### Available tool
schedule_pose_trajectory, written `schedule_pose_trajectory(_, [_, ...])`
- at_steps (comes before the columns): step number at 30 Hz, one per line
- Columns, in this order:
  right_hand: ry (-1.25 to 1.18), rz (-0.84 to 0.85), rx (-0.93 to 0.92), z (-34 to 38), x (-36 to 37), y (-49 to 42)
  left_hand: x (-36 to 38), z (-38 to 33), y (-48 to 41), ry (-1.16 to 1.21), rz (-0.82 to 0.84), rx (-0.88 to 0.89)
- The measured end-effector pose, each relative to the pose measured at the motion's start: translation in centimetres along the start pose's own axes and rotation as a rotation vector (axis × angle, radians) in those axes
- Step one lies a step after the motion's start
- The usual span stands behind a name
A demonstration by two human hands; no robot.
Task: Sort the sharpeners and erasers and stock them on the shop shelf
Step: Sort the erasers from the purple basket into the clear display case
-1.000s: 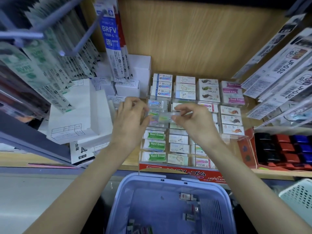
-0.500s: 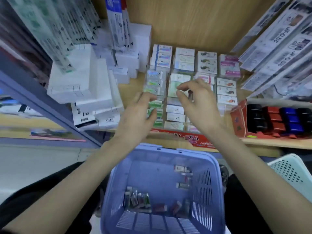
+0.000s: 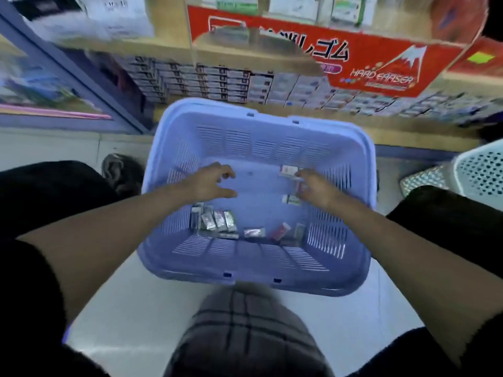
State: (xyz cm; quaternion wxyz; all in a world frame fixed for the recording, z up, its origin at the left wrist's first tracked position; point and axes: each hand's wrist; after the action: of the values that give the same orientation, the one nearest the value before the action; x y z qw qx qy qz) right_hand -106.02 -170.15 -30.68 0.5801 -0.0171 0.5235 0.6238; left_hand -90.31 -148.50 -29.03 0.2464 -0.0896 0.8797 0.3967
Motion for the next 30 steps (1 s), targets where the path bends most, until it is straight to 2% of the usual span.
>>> schedule_pose_trajectory(4, [0.174, 0.038, 0.048, -3.7, 3.6, -3.0, 3.1, 3.5, -2.8, -0.102, 0.060, -0.010])
schedule_pose_trajectory(6, [0.291, -0.003, 0.046, -3.8, 4.3, -3.9, 4.5, 5.8, -3.7, -0.145, 0.086, -0.001])
schedule_pose_trajectory(10, [0.413, 0.012, 0.167, -3.0, 5.8, -4.3, 6.4, 8.4, -4.1, -0.383, 0.185, -0.003])
schedule_pose_trajectory(12, [0.483, -0.166, 0.115, -3.3, 6.5, -4.8, 7.0, 8.8, -4.2, -0.441, 0.195, -0.023])
schedule_pose_trajectory(14, [0.523, -0.191, 0.069, -3.5, 6.9, -4.9, 7.3, 9.1, -4.5, -0.458, 0.203, -0.049])
schedule_pose_trajectory(17, [0.671, -0.229, 0.103, -3.7, 7.4, -5.0, 7.6, 8.9, -4.6, -0.494, 0.171, -0.055])
schedule_pose_trajectory(18, [0.667, -0.234, 0.079, -3.6, 7.6, -4.9, 7.7, 8.8, -4.6, -0.527, 0.156, -0.059])
schedule_pose_trajectory(19, [0.600, -0.181, 0.088, -3.7, 7.9, -4.7, 7.8, 8.9, -4.7, -0.557, 0.143, -0.066])
schedule_pose_trajectory(21, [0.431, -0.182, 0.122, -4.1, 8.3, -4.8, 8.1, 9.0, -4.9, -0.605, 0.117, -0.076])
schedule_pose_trajectory(24, [0.200, -0.276, 0.124, -3.6, 7.7, -5.6, 8.2, 9.2, -5.2, -0.676, 0.139, -0.072])
schedule_pose_trajectory(27, [0.124, -0.319, 0.132, -2.8, 7.6, -6.1, 8.2, 9.3, -4.9, -0.657, 0.134, -0.055])
schedule_pose_trajectory(30, [0.198, -0.204, 0.050, -1.9, 8.9, -6.2, 8.1, 9.2, -4.2, -0.623, 0.081, 0.096])
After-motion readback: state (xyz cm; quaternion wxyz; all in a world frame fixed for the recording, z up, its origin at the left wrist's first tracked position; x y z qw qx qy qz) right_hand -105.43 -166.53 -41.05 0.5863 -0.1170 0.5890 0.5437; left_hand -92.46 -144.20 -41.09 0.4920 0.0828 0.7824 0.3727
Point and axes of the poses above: each hand's wrist, its own y-axis away from the middle knuckle, its own x-axis out of the palm, z = x × y, and after that the axes turned 3 degrees about -x, right-handed
